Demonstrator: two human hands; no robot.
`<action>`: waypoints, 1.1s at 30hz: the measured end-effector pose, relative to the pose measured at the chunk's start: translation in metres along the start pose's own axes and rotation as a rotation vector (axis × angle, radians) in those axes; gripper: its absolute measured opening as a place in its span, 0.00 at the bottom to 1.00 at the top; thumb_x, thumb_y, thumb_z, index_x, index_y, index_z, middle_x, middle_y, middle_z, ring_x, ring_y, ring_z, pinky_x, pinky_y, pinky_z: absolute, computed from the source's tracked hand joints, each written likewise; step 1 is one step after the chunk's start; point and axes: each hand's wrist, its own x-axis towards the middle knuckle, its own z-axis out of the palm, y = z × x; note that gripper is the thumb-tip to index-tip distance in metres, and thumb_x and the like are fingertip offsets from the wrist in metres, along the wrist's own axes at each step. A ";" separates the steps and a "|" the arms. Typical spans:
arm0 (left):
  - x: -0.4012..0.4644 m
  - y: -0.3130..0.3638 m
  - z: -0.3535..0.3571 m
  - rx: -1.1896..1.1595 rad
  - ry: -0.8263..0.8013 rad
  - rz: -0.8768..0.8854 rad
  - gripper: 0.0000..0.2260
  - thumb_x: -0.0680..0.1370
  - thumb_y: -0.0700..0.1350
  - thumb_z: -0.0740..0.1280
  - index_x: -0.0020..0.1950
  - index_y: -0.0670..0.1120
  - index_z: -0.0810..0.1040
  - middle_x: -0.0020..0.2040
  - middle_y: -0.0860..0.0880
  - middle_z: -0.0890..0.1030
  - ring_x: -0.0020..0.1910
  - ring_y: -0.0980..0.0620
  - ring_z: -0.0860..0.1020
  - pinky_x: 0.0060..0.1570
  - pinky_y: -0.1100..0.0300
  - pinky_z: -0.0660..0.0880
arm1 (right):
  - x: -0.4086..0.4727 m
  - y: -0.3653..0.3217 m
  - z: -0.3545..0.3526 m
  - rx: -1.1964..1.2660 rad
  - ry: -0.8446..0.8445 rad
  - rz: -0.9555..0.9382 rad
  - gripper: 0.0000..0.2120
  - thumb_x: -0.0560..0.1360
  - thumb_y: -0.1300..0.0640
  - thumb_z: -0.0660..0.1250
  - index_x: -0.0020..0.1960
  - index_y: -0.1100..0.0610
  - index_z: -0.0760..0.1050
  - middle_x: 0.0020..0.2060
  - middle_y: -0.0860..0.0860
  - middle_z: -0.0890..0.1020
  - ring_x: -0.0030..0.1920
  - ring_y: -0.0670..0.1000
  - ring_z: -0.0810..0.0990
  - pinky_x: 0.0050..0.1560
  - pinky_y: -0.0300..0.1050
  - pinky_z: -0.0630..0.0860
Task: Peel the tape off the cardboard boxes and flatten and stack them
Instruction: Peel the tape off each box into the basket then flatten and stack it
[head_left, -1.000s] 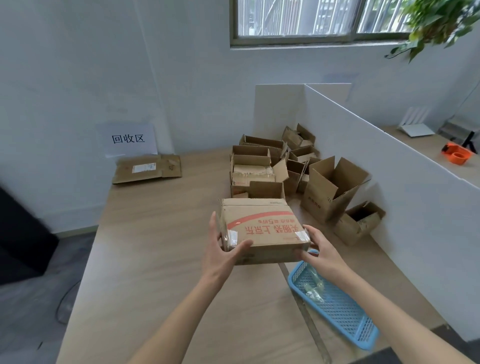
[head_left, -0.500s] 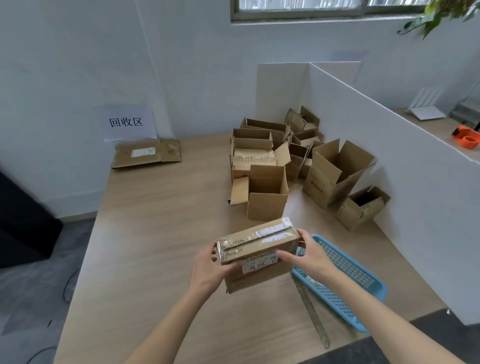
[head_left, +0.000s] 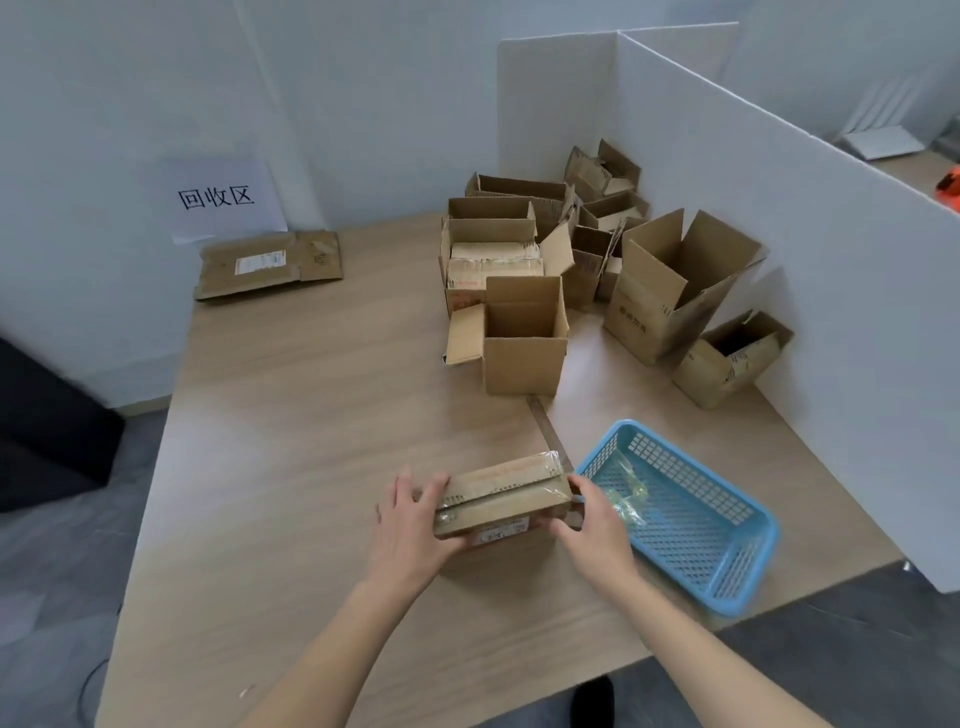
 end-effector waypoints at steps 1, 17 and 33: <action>0.003 0.004 0.003 0.065 0.013 0.069 0.40 0.72 0.71 0.68 0.80 0.60 0.59 0.81 0.47 0.57 0.80 0.44 0.57 0.76 0.42 0.57 | -0.001 0.001 0.002 0.013 0.007 -0.006 0.28 0.71 0.49 0.78 0.67 0.43 0.70 0.58 0.33 0.75 0.57 0.34 0.75 0.56 0.34 0.72; 0.013 0.032 0.027 0.212 0.125 0.370 0.32 0.79 0.72 0.50 0.80 0.61 0.61 0.68 0.52 0.73 0.67 0.48 0.71 0.70 0.48 0.62 | 0.003 0.033 -0.001 0.054 -0.041 0.066 0.06 0.77 0.56 0.74 0.43 0.48 0.80 0.38 0.43 0.85 0.41 0.41 0.83 0.47 0.45 0.81; 0.005 0.029 0.036 0.146 0.028 0.366 0.32 0.79 0.71 0.52 0.82 0.65 0.53 0.71 0.53 0.70 0.71 0.50 0.69 0.71 0.50 0.60 | 0.006 -0.032 -0.063 0.053 0.028 -0.019 0.03 0.79 0.57 0.70 0.46 0.53 0.81 0.44 0.46 0.84 0.47 0.46 0.82 0.50 0.41 0.79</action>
